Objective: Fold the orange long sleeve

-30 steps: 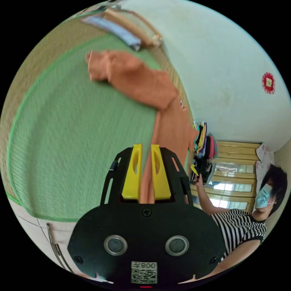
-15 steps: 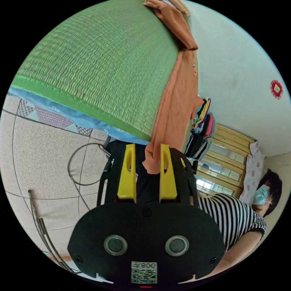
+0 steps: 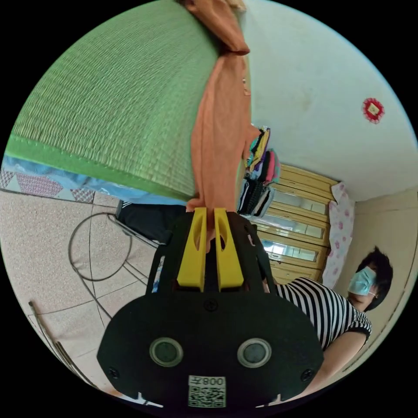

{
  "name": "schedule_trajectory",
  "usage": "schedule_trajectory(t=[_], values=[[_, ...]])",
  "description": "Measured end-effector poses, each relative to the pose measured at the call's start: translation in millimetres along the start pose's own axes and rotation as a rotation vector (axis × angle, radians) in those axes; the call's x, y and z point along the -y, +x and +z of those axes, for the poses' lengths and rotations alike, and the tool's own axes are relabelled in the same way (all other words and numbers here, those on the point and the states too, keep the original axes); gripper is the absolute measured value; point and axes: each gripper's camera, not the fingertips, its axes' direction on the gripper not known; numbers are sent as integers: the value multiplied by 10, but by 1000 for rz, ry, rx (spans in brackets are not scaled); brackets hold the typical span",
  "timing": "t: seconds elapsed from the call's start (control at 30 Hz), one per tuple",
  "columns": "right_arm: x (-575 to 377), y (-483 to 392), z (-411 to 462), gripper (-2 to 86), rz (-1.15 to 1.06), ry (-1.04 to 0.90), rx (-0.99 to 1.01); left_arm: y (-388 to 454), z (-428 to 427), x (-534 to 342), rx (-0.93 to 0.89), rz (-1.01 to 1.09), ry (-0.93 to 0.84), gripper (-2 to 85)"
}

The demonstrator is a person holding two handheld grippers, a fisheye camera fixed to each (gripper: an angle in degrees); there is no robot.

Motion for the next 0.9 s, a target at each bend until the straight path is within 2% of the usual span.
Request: schedule_trajectory(t=[0.27, 0.4, 0.57, 0.67, 0.77, 0.9], values=[[-436, -161, -153, 32, -135, 13, 93, 129, -317, -290, -63, 149, 54, 27], [-730, -73, -11, 28, -128, -34, 47, -47, -420, -531, -57, 130, 36, 27], [-939, 241, 178, 27, -43, -15, 105, -434, -480, -729, -84, 40, 57, 27], [-1035, 227, 174, 28, -58, -1, 115, -425, -534, -829, -123, 67, 77, 28], [-1069, 218, 185, 28, -72, -4, 76, -361, -600, -868, -64, 112, 39, 30], [-1026, 320, 295, 30, -43, 9, 97, -494, -698, -866, -100, 62, 46, 36]])
